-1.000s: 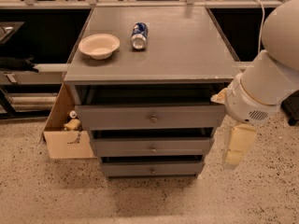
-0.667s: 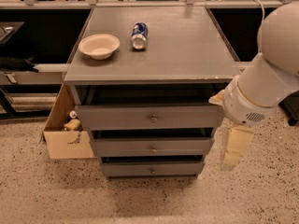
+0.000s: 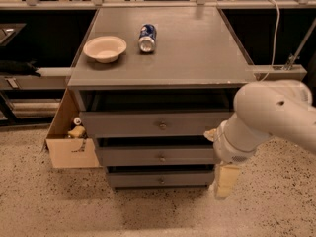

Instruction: Open bottom drawer

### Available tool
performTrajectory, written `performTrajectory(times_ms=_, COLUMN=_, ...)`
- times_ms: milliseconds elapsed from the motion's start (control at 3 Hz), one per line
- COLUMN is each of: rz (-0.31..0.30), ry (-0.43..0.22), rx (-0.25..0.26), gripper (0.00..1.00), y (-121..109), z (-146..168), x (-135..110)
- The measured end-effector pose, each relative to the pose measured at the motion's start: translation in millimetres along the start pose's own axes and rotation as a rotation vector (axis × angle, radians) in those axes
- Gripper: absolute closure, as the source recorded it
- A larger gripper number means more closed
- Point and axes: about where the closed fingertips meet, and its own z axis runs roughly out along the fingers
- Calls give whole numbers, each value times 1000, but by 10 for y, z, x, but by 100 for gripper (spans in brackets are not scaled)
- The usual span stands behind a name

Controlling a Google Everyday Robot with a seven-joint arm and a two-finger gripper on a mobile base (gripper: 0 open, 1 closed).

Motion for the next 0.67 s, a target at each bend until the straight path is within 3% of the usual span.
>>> performTrajectory(times_ms=333, rz=-50, ry=5, rx=-33, gripper=0, y=50, z=864, x=107)
performTrajectory(times_ms=667, rz=-24, ry=-2, rx=-100, gripper=0, y=106, z=1588, x=255)
